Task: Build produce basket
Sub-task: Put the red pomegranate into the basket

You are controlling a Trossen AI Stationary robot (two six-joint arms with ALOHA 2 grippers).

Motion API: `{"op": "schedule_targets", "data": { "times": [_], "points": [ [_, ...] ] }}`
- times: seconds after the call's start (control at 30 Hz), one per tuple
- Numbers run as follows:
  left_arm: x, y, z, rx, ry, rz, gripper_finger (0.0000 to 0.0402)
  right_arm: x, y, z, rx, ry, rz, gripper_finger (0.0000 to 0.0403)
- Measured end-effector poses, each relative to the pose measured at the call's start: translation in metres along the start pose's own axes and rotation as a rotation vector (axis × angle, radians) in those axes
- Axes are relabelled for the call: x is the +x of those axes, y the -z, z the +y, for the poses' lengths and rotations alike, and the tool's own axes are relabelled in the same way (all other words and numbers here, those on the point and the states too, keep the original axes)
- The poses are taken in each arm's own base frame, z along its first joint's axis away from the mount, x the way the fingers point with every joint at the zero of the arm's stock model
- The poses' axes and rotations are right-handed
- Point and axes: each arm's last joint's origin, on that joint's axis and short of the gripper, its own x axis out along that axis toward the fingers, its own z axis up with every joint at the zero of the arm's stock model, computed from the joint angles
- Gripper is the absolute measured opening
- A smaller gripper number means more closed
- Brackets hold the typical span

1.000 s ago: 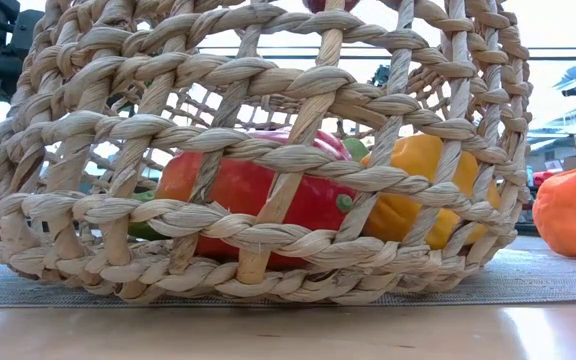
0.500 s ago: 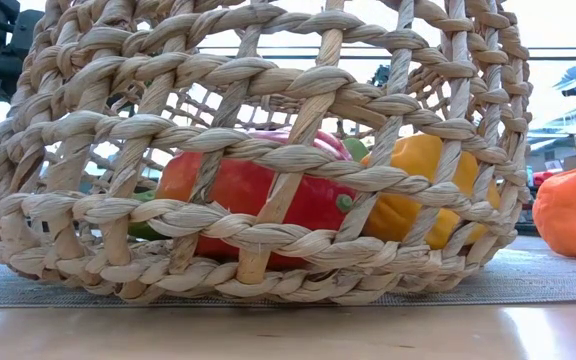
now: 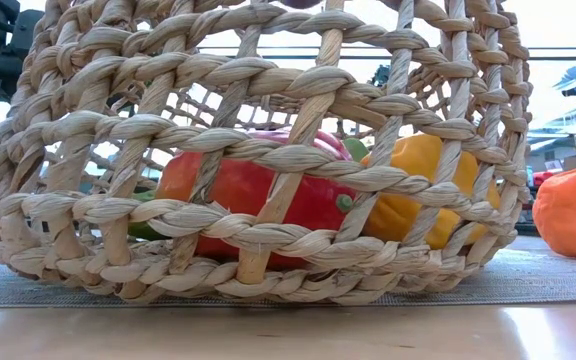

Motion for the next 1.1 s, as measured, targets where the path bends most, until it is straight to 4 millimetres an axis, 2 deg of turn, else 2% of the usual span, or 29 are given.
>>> {"op": "schedule_targets", "data": {
  "times": [0.13,0.33,0.57,0.7,0.93,1.1],
  "points": [
    [0.0,0.0,0.0,0.0,0.0,0.0,0.016,0.015,0.013,0.013,0.004,-0.004,-0.023,0.0359],
    [0.0,0.0,0.0,0.0,0.0,0.0,0.016,0.035,0.039,0.037,0.106,-0.062,-0.069,0.036],
    [0.0,0.0,0.0,0.0,0.0,0.0,0.016,0.05,0.069,0.061,0.342,-0.111,-0.148,0.0361],
    [0.0,0.0,0.0,0.0,0.0,0.0,0.016,0.052,0.076,0.066,0.489,-0.161,-0.146,0.0361],
    [0.0,0.0,0.0,0.0,0.0,0.0,0.016,0.056,0.078,0.063,0.856,-0.322,-0.147,0.0361],
    [0.0,0.0,0.0,0.0,0.0,0.0,0.016,0.058,0.08,0.06,1.032,-0.34,-0.114,0.0366]
  ]
}}
